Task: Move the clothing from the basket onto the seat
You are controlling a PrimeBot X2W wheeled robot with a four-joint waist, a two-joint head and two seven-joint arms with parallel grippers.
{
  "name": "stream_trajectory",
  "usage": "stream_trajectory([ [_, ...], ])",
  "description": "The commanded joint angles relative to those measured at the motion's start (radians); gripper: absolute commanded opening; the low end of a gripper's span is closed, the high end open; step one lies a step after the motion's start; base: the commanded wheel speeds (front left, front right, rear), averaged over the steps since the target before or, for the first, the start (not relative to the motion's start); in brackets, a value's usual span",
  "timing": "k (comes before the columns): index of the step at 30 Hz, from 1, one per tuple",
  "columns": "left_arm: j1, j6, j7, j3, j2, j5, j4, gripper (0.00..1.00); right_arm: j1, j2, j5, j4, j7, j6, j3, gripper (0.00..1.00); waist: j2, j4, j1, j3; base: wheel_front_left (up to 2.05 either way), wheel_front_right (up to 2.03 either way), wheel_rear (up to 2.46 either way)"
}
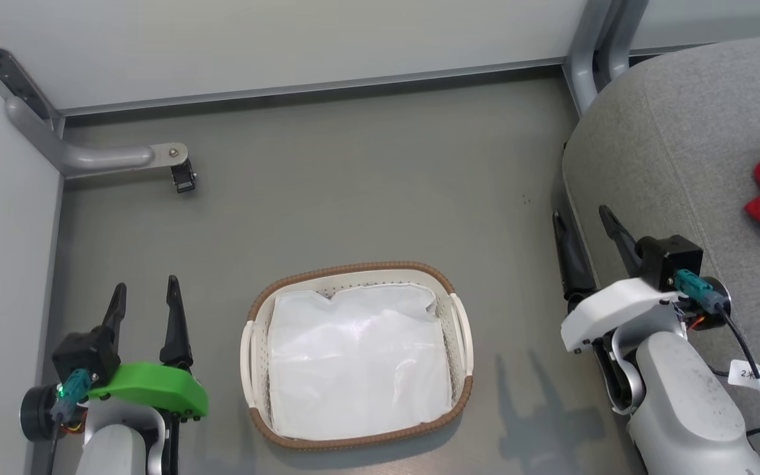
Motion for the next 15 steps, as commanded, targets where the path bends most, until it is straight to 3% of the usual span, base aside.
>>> stream_trajectory([
  [1,0.024,-0.005,0.001,0.003,0.001,-0.008,0.000,1.00,0.026,-0.005,0.008,-0.002,-0.002,-0.001,-0.001,1.00,0.0000,-0.003,0.0001,-0.022,0.00,0.00,0.00],
  [10,0.099,-0.005,0.001,-0.003,-0.008,-0.037,-0.013,1.00,0.095,-0.005,0.010,0.002,-0.002,-0.001,-0.010,1.00,0.0000,-0.007,0.0001,-0.079,0.00,0.00,0.00],
  [11,0.090,0.000,0.000,-0.005,-0.008,-0.034,-0.011,0.00,0.081,0.000,0.006,0.002,0.000,0.000,-0.009,0.00,0.0000,-0.006,0.0001,-0.073,0.00,0.00,0.00],
  [15,0.103,0.000,0.002,-0.012,-0.016,-0.040,0.019,0.00,0.103,0.006,0.008,0.029,0.003,0.000,-0.008,0.00,0.0000,-0.006,0.0001,-0.076,0.00,0.00,0.00],
])
